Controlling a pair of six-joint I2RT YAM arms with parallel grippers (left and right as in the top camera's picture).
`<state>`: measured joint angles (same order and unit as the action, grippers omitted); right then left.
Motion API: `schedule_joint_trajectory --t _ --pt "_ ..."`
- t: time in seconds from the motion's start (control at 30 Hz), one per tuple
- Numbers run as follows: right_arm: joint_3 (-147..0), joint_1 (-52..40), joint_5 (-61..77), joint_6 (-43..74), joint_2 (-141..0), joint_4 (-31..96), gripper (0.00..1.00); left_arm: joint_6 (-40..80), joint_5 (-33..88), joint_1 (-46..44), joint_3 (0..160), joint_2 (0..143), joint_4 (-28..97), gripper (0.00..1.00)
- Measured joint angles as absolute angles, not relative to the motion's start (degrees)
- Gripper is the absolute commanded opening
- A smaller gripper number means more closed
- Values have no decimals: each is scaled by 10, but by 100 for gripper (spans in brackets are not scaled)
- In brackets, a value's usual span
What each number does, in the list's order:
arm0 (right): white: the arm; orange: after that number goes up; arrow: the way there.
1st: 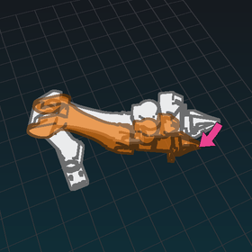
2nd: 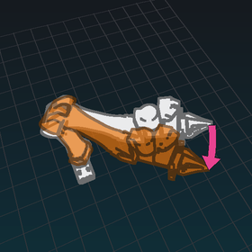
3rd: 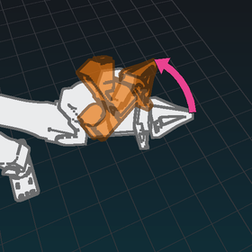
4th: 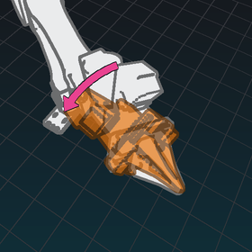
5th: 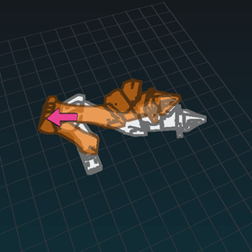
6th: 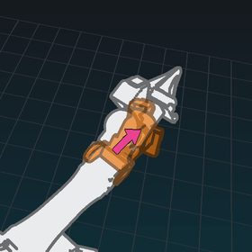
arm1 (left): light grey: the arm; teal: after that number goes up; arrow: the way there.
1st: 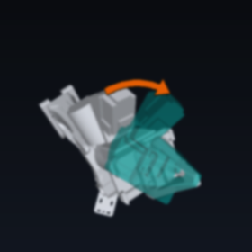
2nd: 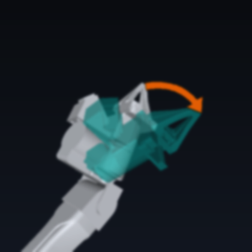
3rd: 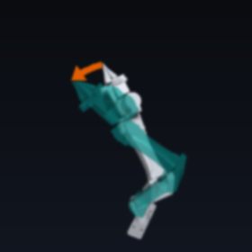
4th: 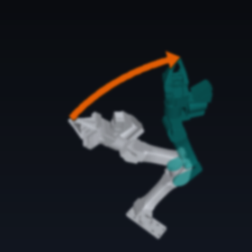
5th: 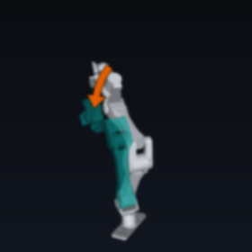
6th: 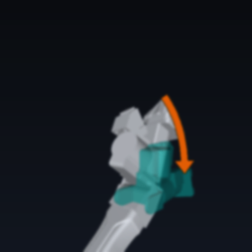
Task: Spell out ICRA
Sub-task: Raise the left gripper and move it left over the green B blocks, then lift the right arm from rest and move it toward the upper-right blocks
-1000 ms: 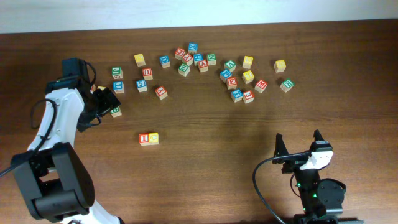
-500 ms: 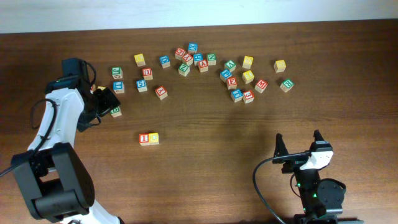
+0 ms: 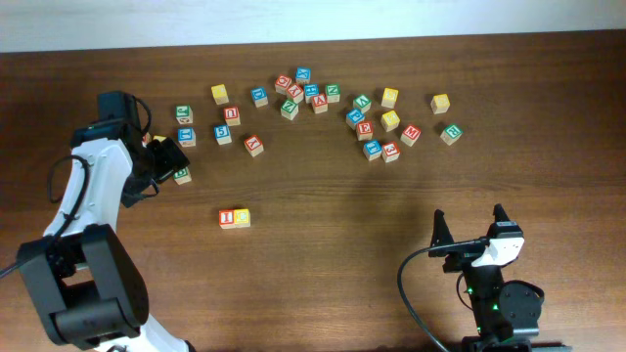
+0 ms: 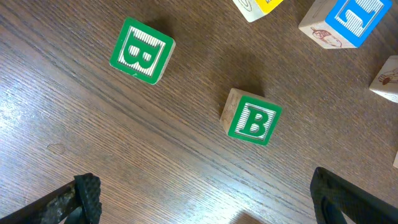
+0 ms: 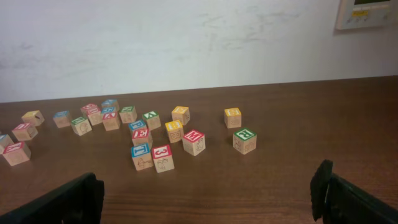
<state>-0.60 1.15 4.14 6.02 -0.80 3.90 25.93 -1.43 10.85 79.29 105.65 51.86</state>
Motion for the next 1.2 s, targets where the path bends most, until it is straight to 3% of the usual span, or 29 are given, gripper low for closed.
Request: schedule_joint_trajectory --t 1.2 --pt "-6 11 67 60 -8 36 98 259 -14 109 793 1056 519 99"
